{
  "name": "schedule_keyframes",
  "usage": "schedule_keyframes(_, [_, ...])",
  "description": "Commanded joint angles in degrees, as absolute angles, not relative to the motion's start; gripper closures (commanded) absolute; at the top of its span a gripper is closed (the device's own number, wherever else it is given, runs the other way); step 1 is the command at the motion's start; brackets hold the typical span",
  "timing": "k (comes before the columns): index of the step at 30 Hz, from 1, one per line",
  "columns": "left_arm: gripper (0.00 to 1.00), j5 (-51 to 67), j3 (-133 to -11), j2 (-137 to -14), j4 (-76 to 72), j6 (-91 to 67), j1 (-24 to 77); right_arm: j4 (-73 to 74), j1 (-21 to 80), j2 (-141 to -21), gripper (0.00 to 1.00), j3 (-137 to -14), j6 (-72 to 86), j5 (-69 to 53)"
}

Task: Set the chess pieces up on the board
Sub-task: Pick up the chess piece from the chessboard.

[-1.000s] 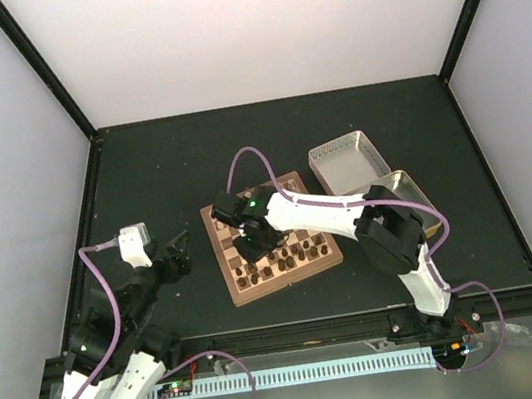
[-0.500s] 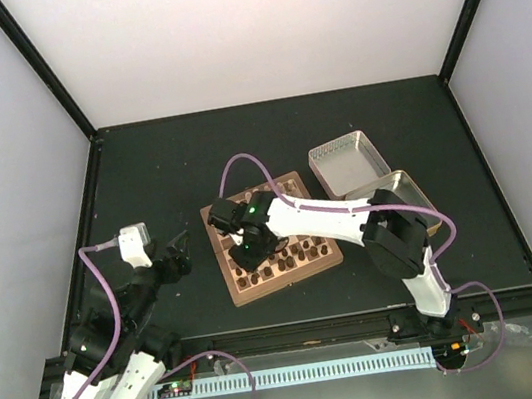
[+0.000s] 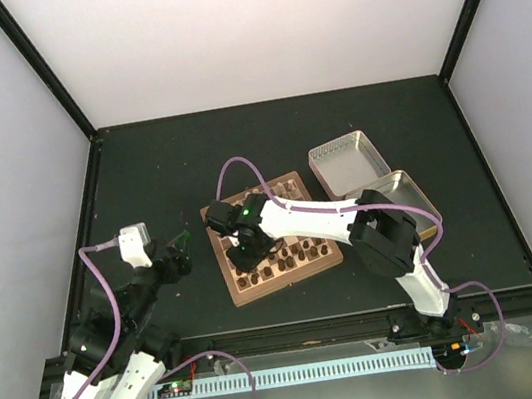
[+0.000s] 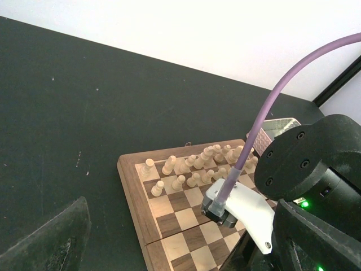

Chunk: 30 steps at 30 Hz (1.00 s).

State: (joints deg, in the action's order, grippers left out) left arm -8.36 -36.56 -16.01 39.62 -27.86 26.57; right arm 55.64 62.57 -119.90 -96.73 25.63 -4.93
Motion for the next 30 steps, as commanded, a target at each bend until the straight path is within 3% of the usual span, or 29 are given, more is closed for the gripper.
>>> schedule_keyframes(1, [0.1, -9.1, -37.5, -15.8, 40.2, -28.0, 26.0, 54.7, 62.5, -120.4, 0.9, -97.8, 25.9, -2.5])
schedule_keyframes(13, [0.1, -6.2, -36.0, -17.4, 39.7, -32.0, 26.0, 47.9, 60.9, -116.9, 0.95, -96.3, 31.3, 4.5])
schedule_keyframes(21, [0.12, 5.6, -23.2, -14.0, 25.7, -38.7, 26.0, 43.1, 59.3, -111.7, 0.95, -94.7, 35.2, 6.2])
schedule_keyframes(30, [0.15, 8.3, -13.2, -12.3, 14.8, -43.3, 26.1, 41.4, 59.0, -107.6, 0.95, -93.2, 36.2, 5.8])
